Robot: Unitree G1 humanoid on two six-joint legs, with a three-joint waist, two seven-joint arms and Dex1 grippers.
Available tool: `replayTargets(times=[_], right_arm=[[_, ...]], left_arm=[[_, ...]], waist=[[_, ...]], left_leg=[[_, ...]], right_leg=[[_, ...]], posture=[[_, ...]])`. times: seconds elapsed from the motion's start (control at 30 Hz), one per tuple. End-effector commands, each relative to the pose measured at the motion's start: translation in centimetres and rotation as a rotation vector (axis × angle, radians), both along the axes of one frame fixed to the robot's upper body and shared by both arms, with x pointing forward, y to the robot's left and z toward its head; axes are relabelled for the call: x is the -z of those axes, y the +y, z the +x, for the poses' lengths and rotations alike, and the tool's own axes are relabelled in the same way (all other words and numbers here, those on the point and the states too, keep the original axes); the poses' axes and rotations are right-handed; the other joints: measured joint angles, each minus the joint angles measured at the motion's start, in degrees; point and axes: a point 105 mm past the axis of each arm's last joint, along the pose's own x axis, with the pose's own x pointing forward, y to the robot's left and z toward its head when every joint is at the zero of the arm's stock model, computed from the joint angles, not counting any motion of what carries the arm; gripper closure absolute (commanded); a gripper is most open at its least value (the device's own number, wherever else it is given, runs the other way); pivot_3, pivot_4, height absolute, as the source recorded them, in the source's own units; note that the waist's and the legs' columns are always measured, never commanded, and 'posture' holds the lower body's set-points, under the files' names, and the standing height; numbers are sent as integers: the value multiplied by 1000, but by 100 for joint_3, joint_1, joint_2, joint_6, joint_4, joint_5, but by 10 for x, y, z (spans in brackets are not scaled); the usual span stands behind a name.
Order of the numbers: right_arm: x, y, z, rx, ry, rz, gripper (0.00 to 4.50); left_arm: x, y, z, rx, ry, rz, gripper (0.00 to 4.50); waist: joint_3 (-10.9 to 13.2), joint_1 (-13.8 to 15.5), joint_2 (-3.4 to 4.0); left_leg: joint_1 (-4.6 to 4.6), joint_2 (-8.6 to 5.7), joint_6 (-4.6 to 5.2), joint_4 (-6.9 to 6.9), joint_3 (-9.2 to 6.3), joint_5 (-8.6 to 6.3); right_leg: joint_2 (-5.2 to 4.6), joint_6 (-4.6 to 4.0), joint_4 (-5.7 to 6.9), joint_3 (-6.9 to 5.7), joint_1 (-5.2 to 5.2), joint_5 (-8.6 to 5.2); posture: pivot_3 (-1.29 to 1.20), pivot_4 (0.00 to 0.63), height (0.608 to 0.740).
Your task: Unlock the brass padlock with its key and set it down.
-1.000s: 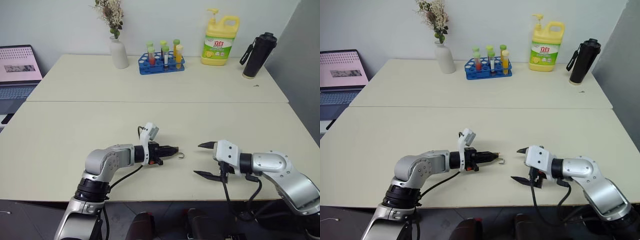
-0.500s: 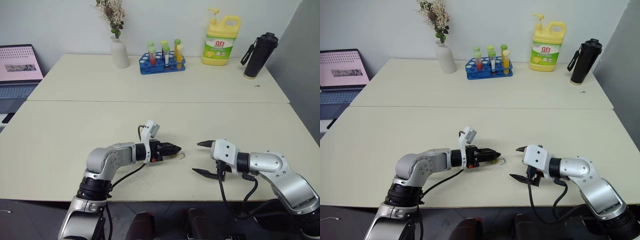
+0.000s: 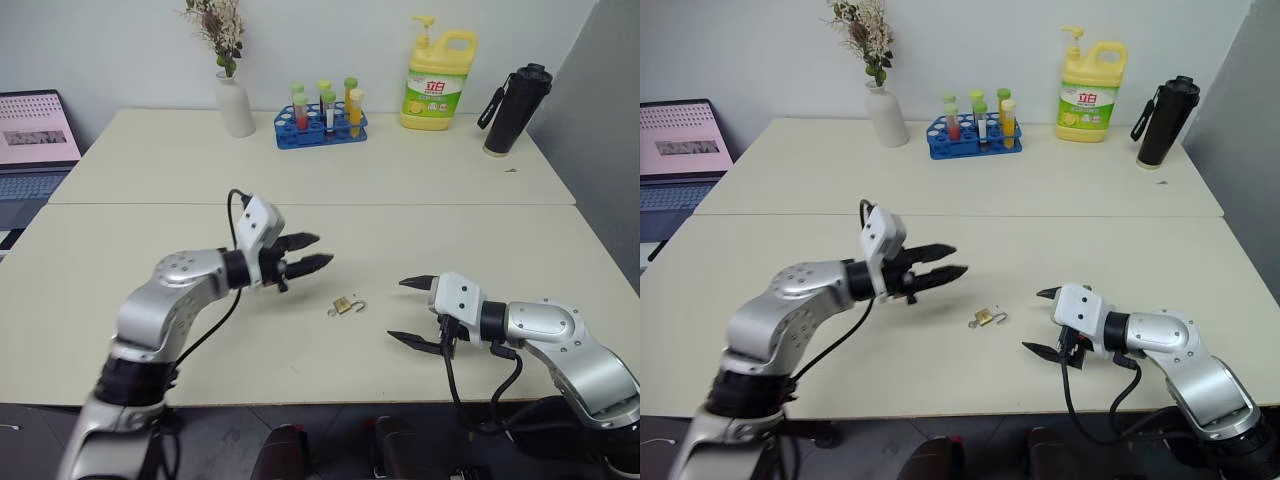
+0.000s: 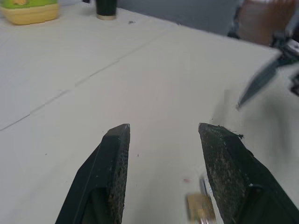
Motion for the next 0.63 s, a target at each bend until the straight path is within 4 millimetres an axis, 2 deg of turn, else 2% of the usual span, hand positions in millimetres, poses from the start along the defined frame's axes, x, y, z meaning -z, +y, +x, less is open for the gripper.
replayTargets(times=[0.03,0.13,0.23,0.63], right_arm=[[-21,-2,-2,-31,-31,28,0],[-25,-4,-7,-65,6,32,0],[-25,-6,-8,-77,20,23,0],[-20,-8,-5,-110,35,3,0]], left_arm=[[-6,7,-20,84,-65,92,2061],[-4,20,-28,97,-63,150,2061],[-5,24,-33,110,-57,160,2061],[2,24,-55,187,-31,194,2061]], waist=[[0,9,-1],[2,33,-4],[2,42,-4],[2,21,-4]], left_leg=[[0,0,0,1,0,0],[-1,-3,1,3,-1,0],[-1,-5,2,4,-1,0],[0,2,2,2,2,-1]], right_leg=[[-4,0,0,-1,0,0],[-3,0,-1,-5,1,0],[-3,0,-1,-6,2,-1],[-2,0,-2,-4,0,-1]], posture=[[0,150,740],[0,150,740],[0,150,740],[0,150,740]])
